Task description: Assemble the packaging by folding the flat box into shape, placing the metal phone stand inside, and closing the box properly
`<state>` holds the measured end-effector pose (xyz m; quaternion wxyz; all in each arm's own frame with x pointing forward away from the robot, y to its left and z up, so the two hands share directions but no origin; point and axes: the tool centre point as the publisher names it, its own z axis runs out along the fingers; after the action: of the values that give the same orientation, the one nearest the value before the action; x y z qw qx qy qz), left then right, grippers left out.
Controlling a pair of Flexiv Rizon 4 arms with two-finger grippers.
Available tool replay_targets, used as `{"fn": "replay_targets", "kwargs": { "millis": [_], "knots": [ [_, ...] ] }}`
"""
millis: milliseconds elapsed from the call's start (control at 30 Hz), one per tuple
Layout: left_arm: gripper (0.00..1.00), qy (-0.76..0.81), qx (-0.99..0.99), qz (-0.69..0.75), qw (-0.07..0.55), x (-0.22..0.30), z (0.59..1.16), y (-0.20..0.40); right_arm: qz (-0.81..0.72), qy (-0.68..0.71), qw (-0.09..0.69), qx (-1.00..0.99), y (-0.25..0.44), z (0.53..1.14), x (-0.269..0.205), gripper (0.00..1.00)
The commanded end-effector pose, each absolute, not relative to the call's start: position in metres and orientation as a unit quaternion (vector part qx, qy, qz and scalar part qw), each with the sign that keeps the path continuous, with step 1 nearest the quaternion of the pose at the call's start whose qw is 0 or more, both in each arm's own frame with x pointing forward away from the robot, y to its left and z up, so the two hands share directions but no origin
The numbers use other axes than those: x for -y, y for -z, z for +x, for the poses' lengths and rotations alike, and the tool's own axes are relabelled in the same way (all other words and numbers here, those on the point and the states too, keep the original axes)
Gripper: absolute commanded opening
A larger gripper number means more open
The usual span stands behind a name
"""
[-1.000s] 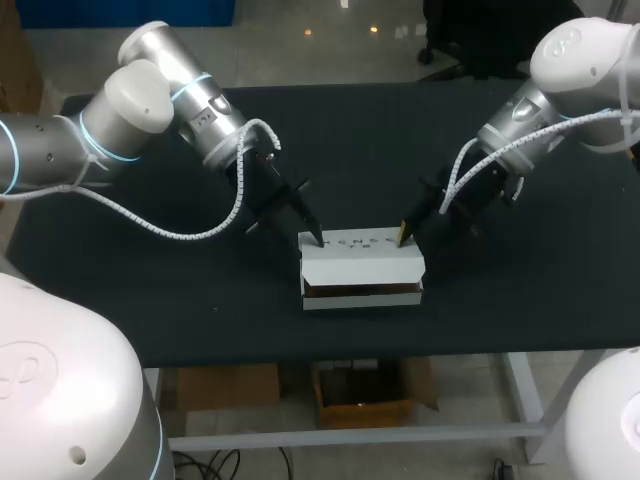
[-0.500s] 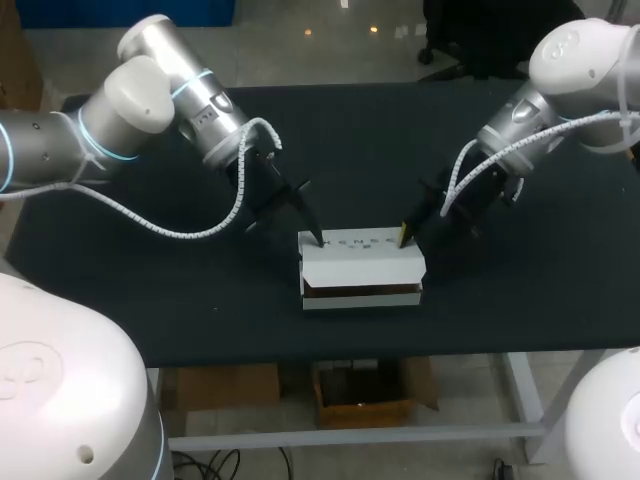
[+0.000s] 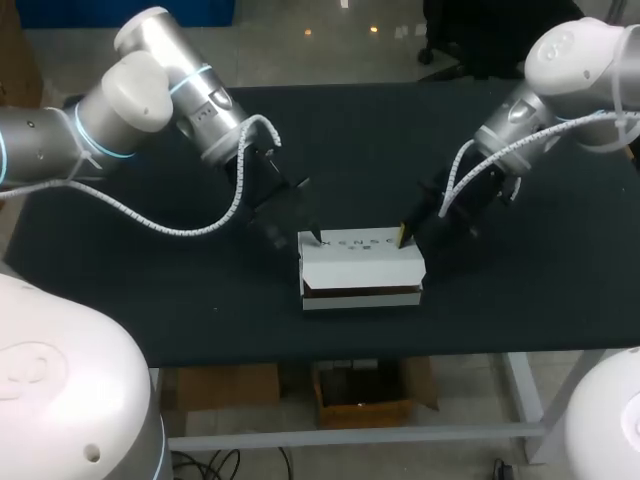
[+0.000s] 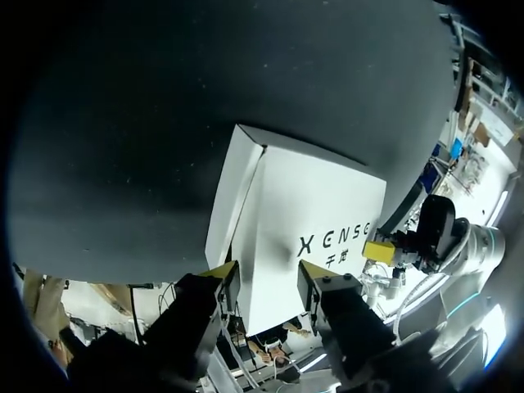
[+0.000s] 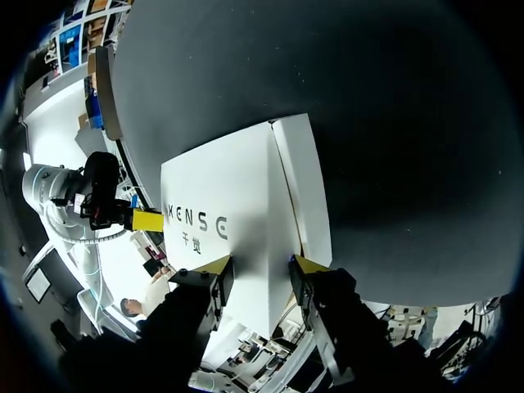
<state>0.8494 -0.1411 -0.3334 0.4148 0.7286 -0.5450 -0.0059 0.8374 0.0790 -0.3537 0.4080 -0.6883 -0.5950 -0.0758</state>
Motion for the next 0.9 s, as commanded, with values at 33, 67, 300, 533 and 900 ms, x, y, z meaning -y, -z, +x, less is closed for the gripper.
{"fn": "replay_targets", "kwargs": {
  "millis": [33, 67, 300, 533, 900],
  "knots": [
    [0.48, -0.008, 0.543, 0.735, 0.406, 0.135, 0.842, 0.327, -0.684, 0.071, 0.412, 0.598, 0.356, 0.843, -0.081, 0.45],
    [0.48, -0.012, 0.544, 0.736, 0.404, 0.134, 0.842, 0.326, -0.684, 0.070, 0.412, 0.598, 0.356, 0.843, -0.081, 0.46],
    [0.73, -0.034, 0.555, 0.735, 0.389, 0.128, 0.840, 0.316, -0.683, 0.071, 0.413, 0.599, 0.358, 0.846, -0.080, 0.46],
    [1.00, -0.055, 0.580, 0.727, 0.362, 0.129, 0.835, 0.304, -0.683, 0.069, 0.413, 0.598, 0.360, 0.850, -0.081, 0.46],
    [1.00, -0.079, 0.630, 0.702, 0.324, 0.136, 0.830, 0.287, -0.684, 0.071, 0.416, 0.595, 0.363, 0.854, -0.080, 0.45]
  ]
}}
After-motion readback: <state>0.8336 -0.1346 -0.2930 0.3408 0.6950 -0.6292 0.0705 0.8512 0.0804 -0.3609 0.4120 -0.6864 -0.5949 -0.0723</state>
